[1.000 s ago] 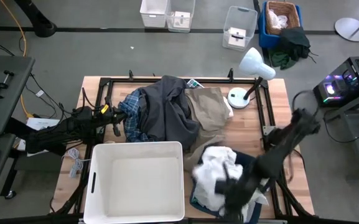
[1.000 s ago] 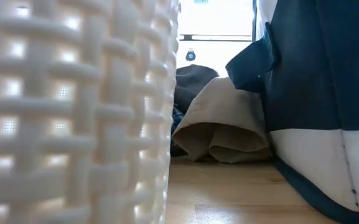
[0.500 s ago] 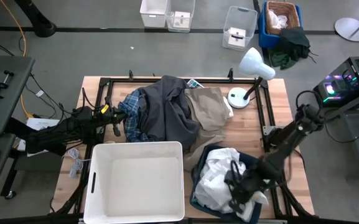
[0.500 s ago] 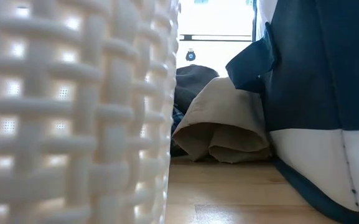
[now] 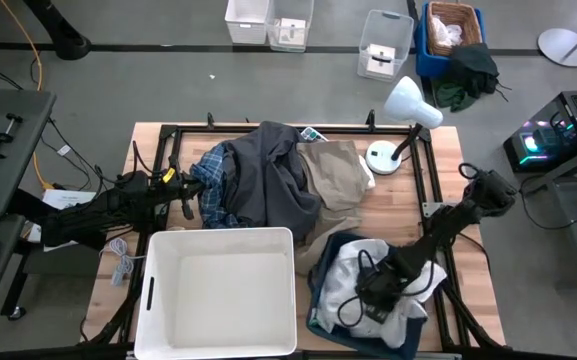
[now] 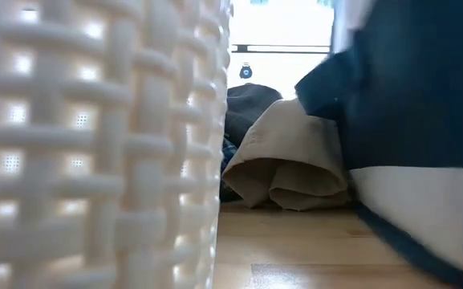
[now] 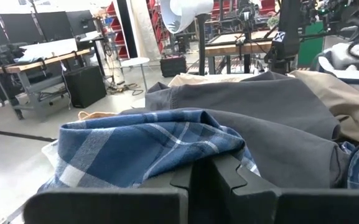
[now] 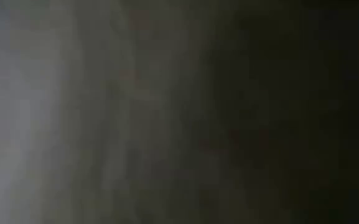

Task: Sort clothes
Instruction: Put the white shirt into the blue laundry organizer

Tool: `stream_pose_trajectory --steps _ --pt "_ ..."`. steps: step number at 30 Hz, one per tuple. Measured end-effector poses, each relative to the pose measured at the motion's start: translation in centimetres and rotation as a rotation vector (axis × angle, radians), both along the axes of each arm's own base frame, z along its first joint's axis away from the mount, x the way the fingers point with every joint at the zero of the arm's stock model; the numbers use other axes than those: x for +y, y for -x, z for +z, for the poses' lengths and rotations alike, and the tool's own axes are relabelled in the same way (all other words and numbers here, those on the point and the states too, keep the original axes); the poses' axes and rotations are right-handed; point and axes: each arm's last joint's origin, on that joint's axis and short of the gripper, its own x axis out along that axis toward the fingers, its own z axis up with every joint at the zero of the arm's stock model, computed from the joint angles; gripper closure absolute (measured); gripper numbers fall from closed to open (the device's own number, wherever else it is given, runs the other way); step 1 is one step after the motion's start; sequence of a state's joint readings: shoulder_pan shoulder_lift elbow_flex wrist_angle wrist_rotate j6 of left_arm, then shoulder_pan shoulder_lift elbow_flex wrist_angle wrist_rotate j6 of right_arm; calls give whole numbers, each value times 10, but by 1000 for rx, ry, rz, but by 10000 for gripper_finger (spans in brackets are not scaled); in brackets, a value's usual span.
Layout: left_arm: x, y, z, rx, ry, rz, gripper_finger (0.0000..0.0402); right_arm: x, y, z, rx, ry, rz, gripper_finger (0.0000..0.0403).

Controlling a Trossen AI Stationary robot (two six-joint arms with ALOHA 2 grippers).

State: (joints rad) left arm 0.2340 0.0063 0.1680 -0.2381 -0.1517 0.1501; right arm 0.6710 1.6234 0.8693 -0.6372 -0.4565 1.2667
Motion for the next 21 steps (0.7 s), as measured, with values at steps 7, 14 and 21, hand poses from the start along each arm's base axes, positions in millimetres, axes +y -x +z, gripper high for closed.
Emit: stream_pose_trajectory --steps 7,14,21 --pt "0 0 0 3 1 0 387 -28 33 -11 183 112 334 361" --pt "0 0 0 4 1 0 387 -18 4 -2 -37 87 268 370" --pt "0 0 0 4 1 0 387 -10 -23 19 -243 147 157 302"
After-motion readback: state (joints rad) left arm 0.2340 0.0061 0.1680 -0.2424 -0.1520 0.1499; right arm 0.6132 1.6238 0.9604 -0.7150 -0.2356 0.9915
